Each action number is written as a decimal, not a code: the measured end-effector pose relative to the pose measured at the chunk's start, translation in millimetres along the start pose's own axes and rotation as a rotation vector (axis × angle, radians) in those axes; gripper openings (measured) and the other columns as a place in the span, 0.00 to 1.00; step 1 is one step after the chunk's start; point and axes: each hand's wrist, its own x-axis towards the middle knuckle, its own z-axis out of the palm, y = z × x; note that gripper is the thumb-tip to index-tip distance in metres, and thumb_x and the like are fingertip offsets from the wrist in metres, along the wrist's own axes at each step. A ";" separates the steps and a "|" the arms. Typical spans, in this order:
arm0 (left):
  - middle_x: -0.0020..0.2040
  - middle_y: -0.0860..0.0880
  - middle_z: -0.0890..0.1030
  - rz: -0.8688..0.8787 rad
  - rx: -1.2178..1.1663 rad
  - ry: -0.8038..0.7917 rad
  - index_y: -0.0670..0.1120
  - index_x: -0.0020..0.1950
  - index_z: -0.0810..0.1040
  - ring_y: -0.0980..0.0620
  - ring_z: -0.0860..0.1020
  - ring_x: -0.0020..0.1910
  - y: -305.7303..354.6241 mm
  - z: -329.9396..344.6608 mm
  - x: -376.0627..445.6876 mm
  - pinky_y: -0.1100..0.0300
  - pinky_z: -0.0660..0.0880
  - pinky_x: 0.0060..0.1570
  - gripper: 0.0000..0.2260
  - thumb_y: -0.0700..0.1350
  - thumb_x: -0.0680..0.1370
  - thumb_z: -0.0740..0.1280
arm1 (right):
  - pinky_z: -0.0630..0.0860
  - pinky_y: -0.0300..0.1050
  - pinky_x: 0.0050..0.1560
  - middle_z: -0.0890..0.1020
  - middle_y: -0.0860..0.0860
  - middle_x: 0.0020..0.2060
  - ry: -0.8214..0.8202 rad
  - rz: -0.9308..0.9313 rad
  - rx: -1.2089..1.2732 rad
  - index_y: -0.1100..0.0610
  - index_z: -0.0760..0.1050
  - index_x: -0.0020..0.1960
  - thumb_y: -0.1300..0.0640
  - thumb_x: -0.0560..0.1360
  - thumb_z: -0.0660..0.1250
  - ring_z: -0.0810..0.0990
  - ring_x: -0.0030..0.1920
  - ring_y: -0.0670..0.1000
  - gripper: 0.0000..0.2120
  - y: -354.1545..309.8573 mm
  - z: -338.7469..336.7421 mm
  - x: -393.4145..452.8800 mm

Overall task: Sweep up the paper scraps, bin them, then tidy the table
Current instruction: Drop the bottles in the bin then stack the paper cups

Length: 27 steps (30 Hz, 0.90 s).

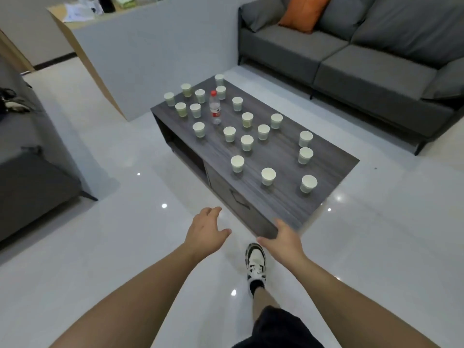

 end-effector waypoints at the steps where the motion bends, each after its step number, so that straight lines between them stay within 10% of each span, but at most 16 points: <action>1: 0.73 0.48 0.65 -0.006 0.001 0.003 0.50 0.76 0.62 0.46 0.65 0.70 -2.7 -4.3 24.5 0.53 0.66 0.66 0.31 0.56 0.76 0.67 | 0.72 0.43 0.57 0.76 0.54 0.68 0.003 0.005 0.005 0.54 0.67 0.75 0.48 0.70 0.76 0.74 0.66 0.55 0.36 -8.8 1.6 24.0; 27: 0.69 0.46 0.70 -0.073 0.005 -0.408 0.49 0.71 0.69 0.46 0.68 0.68 -47.8 3.2 451.2 0.54 0.66 0.64 0.28 0.53 0.72 0.71 | 0.69 0.49 0.64 0.73 0.60 0.66 0.087 0.649 -0.026 0.55 0.66 0.73 0.46 0.69 0.75 0.71 0.67 0.60 0.37 -70.4 23.7 406.4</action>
